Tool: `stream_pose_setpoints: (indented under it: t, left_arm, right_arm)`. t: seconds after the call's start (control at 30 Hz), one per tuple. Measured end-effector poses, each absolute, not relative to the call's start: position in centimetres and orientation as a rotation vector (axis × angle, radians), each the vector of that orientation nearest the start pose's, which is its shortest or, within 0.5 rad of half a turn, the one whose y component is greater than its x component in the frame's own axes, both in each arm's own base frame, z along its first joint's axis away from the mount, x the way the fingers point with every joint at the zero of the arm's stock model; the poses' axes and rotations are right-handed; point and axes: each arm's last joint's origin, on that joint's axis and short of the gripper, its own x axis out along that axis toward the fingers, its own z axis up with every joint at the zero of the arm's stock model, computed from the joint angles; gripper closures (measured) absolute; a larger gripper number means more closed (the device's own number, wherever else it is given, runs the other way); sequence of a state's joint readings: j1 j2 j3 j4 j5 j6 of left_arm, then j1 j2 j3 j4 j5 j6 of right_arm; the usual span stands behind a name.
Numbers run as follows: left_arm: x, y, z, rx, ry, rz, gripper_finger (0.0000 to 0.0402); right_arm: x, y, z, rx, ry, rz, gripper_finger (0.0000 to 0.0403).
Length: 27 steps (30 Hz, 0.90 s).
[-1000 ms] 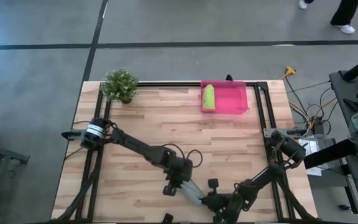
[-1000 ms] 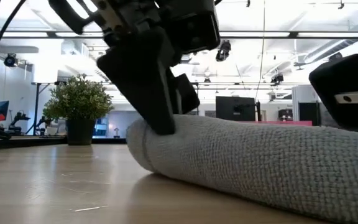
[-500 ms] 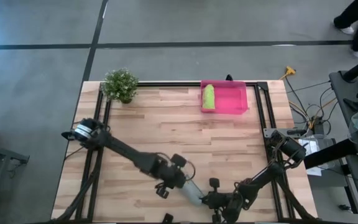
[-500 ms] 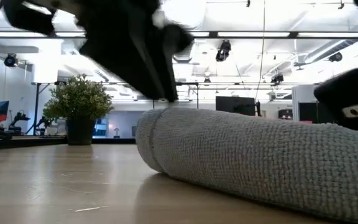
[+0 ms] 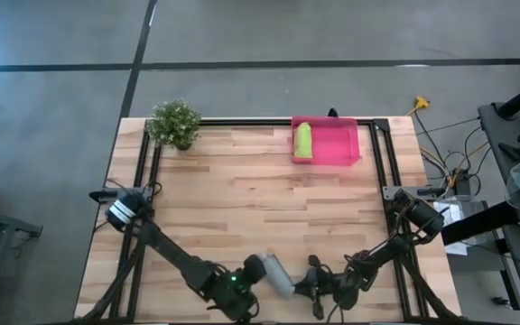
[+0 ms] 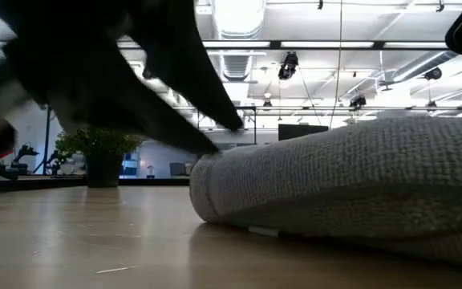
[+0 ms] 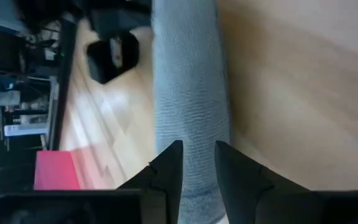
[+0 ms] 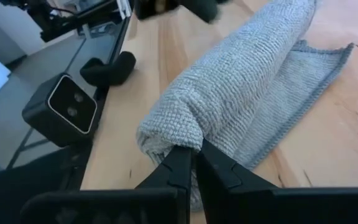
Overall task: Roll microfiber towels into tight, uniform cylinder then place into a basket
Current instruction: Roll the gray microfiber cloth
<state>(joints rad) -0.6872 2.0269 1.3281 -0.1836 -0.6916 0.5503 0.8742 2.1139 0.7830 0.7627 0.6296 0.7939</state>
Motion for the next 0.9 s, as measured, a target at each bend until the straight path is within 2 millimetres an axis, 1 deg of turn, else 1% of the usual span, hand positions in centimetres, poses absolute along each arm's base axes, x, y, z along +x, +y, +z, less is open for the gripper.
stream_pose_setpoints:
  t: [0.1,0.2,0.27,0.37,0.43,0.53,0.67,0.8,0.9]
  left_arm:
    - [34.2,-24.9,15.4,1.122,0.700,-0.191,0.0323]
    - [34.7,-24.7,15.8,1.128,0.685,-0.187,0.0322]
    - [34.8,-24.7,16.1,1.145,0.677,-0.196,0.0313]
    - [35.0,-24.6,16.6,1.140,0.662,-0.246,0.0284]
    - [35.2,-24.5,16.9,1.102,0.647,-0.289,0.0258]
    - [35.4,-24.0,16.7,1.082,0.671,-0.294,0.0215]
    - [36.0,-23.6,17.4,0.974,0.660,-0.298,0.0167]
    - [37.0,-23.0,17.8,0.913,0.657,-0.289,0.0144]
    - [37.6,-22.4,17.1,0.871,0.684,-0.308,0.0142]
  right_arm:
    - [23.9,25.8,5.8,0.399,0.476,0.050,0.0391]
    - [24.0,25.8,5.8,0.408,0.476,0.048,0.0391]
    - [24.0,25.8,5.8,0.410,0.475,0.048,0.0391]
    - [24.0,25.8,5.8,0.411,0.475,0.048,0.0391]
    - [24.0,25.8,5.8,0.412,0.475,0.047,0.0391]
    - [24.0,25.9,5.8,0.415,0.476,0.046,0.0391]
    - [24.0,25.9,5.8,0.411,0.478,0.045,0.0391]
    - [24.2,26.1,6.0,0.398,0.480,0.048,0.0391]
    - [24.2,26.2,5.9,0.390,0.486,0.047,0.0391]
